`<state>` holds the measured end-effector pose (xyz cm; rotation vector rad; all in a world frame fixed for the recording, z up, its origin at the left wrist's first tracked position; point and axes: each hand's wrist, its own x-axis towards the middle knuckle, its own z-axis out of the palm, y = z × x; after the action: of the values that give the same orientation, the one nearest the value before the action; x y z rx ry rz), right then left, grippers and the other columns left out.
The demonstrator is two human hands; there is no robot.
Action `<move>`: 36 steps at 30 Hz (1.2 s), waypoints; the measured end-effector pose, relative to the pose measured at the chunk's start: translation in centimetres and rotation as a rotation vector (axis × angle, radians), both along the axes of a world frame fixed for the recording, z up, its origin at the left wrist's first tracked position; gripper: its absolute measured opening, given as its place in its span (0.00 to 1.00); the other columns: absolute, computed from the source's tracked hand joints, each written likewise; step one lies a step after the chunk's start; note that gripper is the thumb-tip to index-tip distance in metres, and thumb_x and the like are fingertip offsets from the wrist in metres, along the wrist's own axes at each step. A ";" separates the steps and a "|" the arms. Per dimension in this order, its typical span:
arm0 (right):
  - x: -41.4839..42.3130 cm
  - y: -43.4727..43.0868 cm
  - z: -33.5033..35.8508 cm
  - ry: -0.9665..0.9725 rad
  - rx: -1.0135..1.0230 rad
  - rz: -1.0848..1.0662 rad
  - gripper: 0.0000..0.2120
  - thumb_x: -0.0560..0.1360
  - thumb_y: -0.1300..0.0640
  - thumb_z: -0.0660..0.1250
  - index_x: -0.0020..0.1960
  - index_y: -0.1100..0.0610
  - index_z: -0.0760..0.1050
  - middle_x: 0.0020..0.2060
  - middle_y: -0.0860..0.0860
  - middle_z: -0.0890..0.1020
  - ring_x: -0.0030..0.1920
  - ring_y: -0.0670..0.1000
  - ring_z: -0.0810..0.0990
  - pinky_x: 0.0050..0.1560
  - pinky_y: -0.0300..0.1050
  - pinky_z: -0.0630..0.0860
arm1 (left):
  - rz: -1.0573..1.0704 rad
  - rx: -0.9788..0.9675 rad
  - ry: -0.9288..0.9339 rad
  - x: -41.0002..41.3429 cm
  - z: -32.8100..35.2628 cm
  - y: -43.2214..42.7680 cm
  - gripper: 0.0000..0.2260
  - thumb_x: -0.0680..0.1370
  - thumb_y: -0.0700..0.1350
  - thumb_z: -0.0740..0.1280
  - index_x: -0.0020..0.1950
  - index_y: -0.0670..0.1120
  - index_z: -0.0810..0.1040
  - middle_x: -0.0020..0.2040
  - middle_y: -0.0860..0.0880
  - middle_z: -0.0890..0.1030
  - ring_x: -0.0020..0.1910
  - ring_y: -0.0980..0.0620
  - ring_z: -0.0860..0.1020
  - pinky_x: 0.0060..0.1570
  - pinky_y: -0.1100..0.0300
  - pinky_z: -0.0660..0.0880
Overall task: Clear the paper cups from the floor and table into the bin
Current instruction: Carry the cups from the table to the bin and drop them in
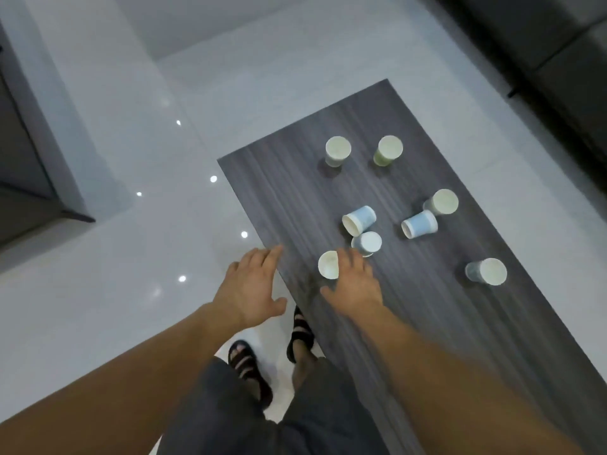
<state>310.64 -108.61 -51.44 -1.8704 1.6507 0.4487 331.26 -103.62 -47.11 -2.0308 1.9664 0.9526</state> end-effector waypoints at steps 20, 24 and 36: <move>-1.0 -5.2 -6.4 -0.717 0.297 -0.535 0.44 0.65 0.30 0.66 0.77 0.43 0.57 0.55 0.31 0.77 0.57 0.35 0.77 0.55 0.32 0.73 | -0.107 -0.097 0.336 -3.9 -11.1 -8.4 0.33 0.71 0.52 0.72 0.72 0.49 0.63 0.66 0.48 0.73 0.62 0.49 0.73 0.63 0.55 0.69; -4.1 -7.8 -7.8 -0.419 -0.175 -0.455 0.37 0.71 0.34 0.65 0.74 0.51 0.63 0.67 0.46 0.72 0.66 0.46 0.69 0.64 0.43 0.66 | 0.035 -0.057 0.290 -3.5 -11.6 -8.5 0.34 0.71 0.49 0.73 0.73 0.51 0.60 0.65 0.49 0.71 0.60 0.47 0.73 0.58 0.56 0.72; -6.1 -6.9 -12.6 -0.113 -0.137 -0.460 0.30 0.65 0.52 0.77 0.59 0.62 0.68 0.57 0.58 0.72 0.57 0.61 0.74 0.52 0.52 0.71 | 0.206 -0.019 0.223 -3.5 -10.5 -2.7 0.39 0.70 0.48 0.74 0.74 0.53 0.56 0.63 0.48 0.71 0.56 0.47 0.74 0.53 0.58 0.72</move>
<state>304.56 -115.52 -64.04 -1.5049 1.9959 0.0381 327.74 -106.33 -57.57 -2.2593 1.8996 1.2589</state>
